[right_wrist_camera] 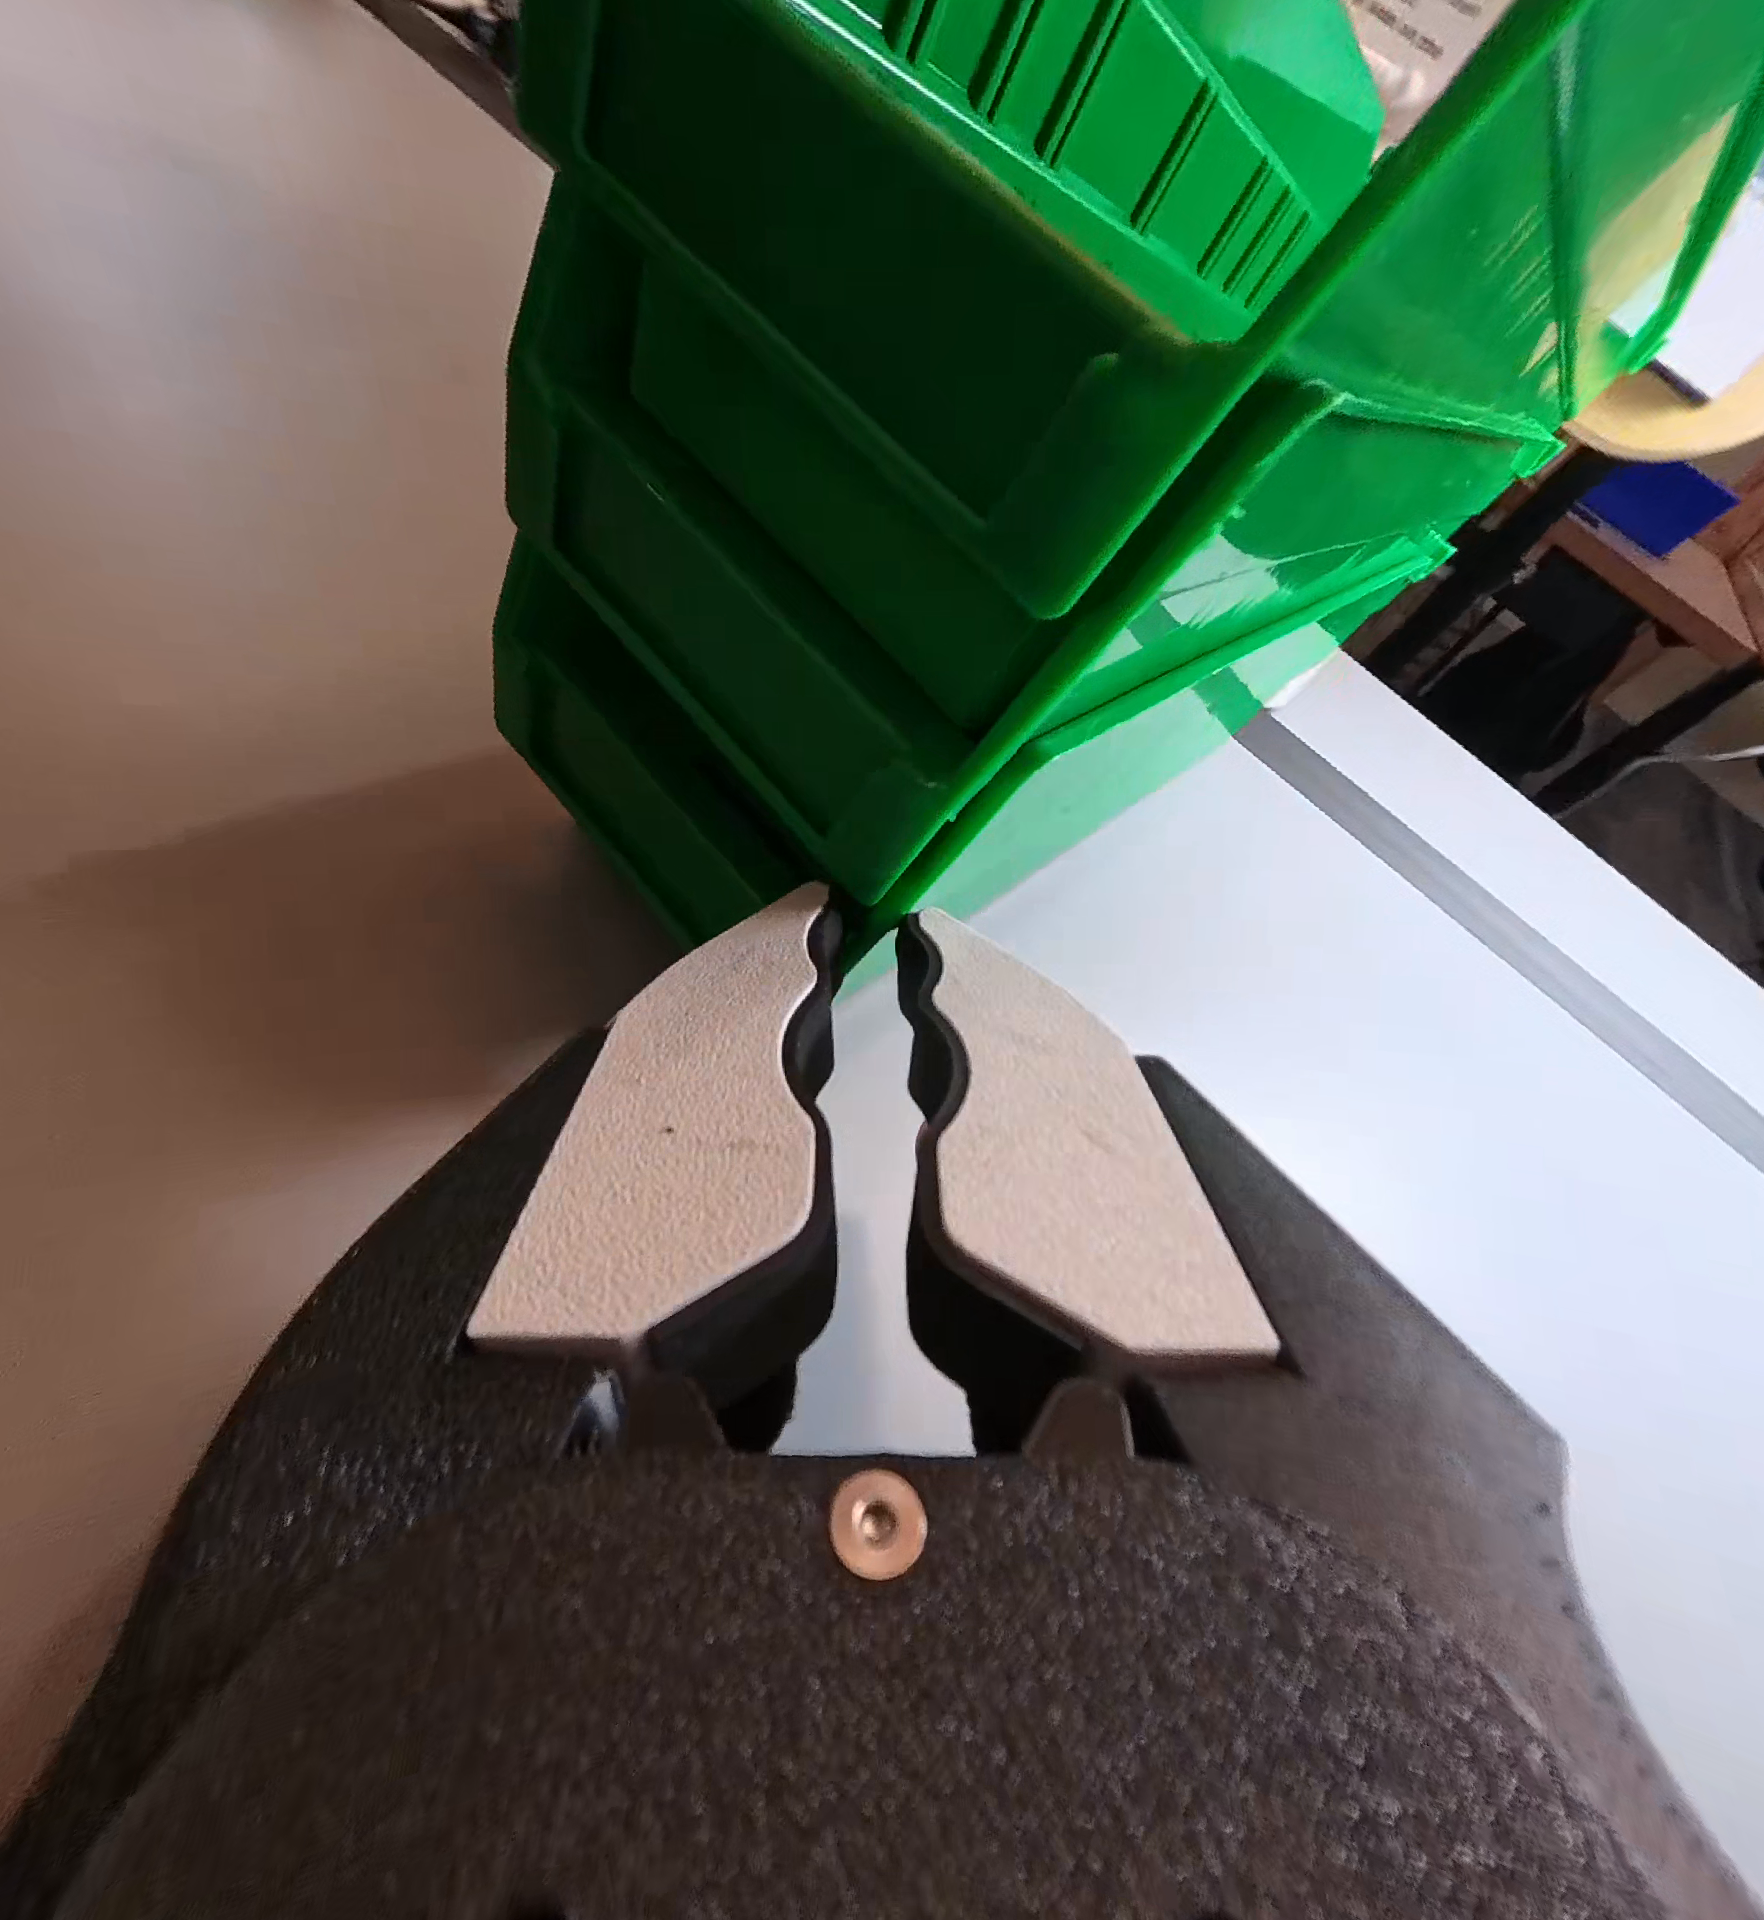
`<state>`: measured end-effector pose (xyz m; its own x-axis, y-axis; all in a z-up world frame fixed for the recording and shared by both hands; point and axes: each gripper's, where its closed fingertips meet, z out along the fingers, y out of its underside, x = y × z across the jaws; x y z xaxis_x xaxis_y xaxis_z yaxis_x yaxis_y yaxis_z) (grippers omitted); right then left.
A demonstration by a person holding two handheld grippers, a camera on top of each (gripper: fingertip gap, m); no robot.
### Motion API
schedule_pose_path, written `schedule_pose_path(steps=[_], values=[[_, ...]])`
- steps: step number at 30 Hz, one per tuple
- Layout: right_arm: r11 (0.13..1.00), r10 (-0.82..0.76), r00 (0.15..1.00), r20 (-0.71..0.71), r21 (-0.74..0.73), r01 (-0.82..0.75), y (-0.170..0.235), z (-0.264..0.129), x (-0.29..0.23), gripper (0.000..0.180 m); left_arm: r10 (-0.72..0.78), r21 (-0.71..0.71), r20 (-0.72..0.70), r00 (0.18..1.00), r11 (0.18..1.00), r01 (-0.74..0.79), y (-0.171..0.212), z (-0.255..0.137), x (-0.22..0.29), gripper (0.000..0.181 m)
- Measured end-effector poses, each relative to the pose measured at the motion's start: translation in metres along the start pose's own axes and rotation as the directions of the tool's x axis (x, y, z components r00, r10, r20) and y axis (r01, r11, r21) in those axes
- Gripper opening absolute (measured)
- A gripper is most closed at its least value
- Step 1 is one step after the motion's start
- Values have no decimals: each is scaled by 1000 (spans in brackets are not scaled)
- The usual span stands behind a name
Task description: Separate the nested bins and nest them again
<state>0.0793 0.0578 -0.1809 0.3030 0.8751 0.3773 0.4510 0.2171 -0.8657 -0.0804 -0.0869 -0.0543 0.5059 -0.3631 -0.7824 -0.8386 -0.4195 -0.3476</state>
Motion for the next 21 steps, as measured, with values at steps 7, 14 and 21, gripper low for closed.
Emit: schedule_pose_path(steps=[7,14,21], values=[[1000,-22,998,52,16,21,-16,11,-29,10,21,40,12,1000,999,-21,-26,-5,-11,32],[1000,5,996,94,20,-7,-33,32,-47,12,37,88,-22,999,996,-35,-68,-8,-33,32],[981,167,975,150,77,-180,-51,-21,-42,72,88,98,-102,991,992,-78,-104,2,-41,32]])
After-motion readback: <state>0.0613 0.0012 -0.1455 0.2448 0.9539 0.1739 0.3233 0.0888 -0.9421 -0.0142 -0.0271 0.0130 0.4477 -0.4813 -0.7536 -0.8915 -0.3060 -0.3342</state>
